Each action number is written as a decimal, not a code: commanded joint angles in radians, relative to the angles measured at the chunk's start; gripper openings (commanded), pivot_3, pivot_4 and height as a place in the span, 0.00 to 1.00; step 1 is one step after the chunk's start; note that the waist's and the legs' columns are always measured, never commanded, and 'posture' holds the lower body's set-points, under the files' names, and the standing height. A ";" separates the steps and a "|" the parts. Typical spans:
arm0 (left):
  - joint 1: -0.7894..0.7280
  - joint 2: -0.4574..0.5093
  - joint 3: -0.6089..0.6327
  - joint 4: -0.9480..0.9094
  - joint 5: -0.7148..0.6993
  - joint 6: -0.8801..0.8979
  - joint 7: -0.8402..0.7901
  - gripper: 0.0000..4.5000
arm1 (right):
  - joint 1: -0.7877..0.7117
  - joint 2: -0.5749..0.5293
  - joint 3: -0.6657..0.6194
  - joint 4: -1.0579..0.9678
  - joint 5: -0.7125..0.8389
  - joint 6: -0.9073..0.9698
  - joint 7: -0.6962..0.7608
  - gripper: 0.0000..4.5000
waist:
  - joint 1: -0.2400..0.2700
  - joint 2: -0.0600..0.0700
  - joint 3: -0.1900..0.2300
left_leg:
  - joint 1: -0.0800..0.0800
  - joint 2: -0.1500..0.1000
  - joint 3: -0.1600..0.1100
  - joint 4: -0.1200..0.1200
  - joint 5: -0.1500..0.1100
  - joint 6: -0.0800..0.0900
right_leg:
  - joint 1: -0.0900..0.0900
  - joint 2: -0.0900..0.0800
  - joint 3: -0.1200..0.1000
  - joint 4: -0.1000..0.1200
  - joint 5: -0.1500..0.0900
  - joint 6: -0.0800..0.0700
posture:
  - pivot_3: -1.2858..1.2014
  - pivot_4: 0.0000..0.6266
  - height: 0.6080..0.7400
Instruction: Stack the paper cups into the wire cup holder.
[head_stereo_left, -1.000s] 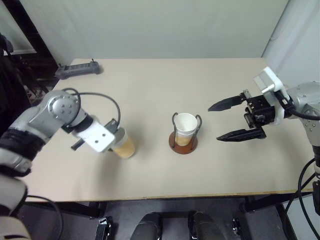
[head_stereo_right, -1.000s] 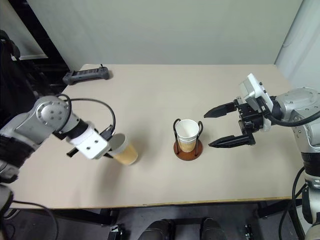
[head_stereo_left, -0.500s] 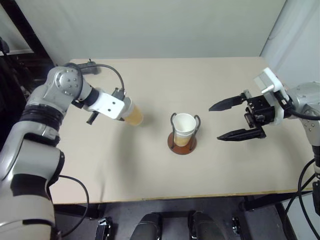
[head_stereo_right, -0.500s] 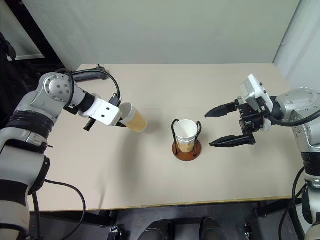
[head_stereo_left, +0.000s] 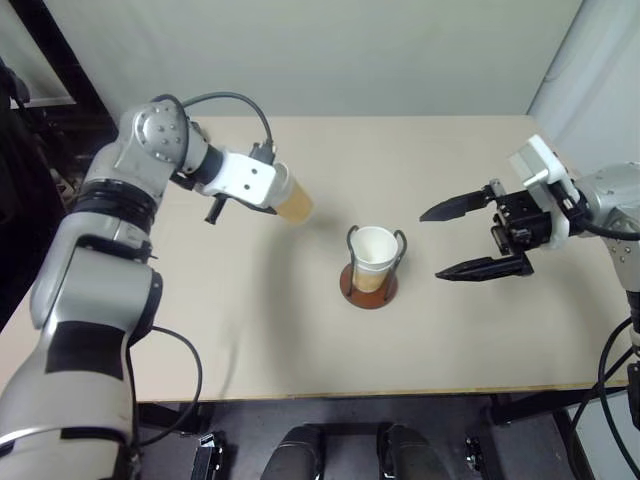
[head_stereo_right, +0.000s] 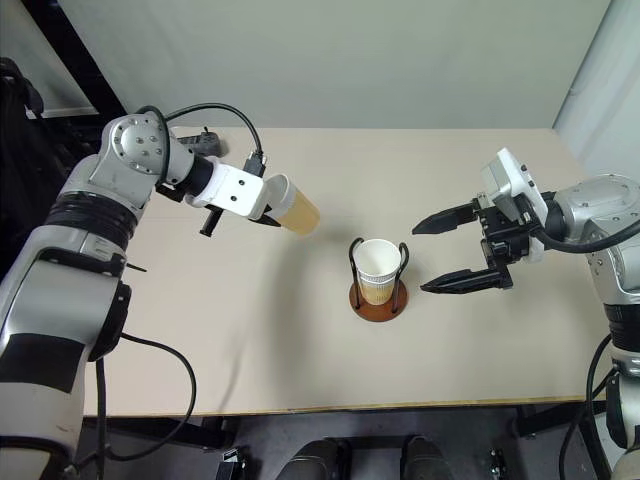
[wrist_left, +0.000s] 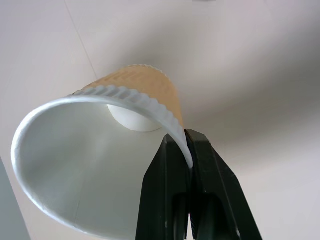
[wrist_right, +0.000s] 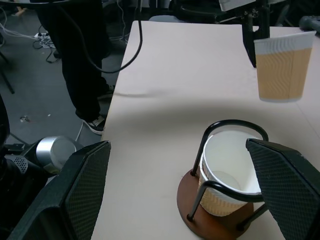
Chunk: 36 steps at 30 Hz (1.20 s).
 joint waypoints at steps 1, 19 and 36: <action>-0.012 0.011 0.033 0.005 0.004 -0.021 -0.004 0.01 | -0.010 -0.018 -0.027 -0.027 0.006 -0.004 -0.006 1.00 | -0.002 0.000 0.000 | 0.000 0.000 0.000 0.000 0.000 0.000 | 0.000 0.000 0.000 0.000 0.000 0.000 | 0.52 0.24 1.00; -0.217 -0.193 0.082 0.102 -0.016 0.020 -0.042 0.01 | -0.020 -0.048 -0.022 -0.007 0.000 -0.003 0.015 1.00 | 0.007 -0.002 0.000 | -0.001 -0.001 0.003 0.001 0.000 0.004 | 0.002 -0.002 0.002 -0.002 0.000 0.003 | 0.52 0.24 1.00; -0.192 -0.307 0.014 0.082 -0.119 0.037 -0.145 0.01 | -0.053 -0.055 -0.035 0.177 -0.050 -0.132 0.062 1.00 | 0.008 -0.002 0.000 | 0.000 -0.001 0.005 0.004 -0.002 0.009 | 0.004 -0.003 0.003 -0.001 -0.001 0.011 | 0.52 0.24 1.00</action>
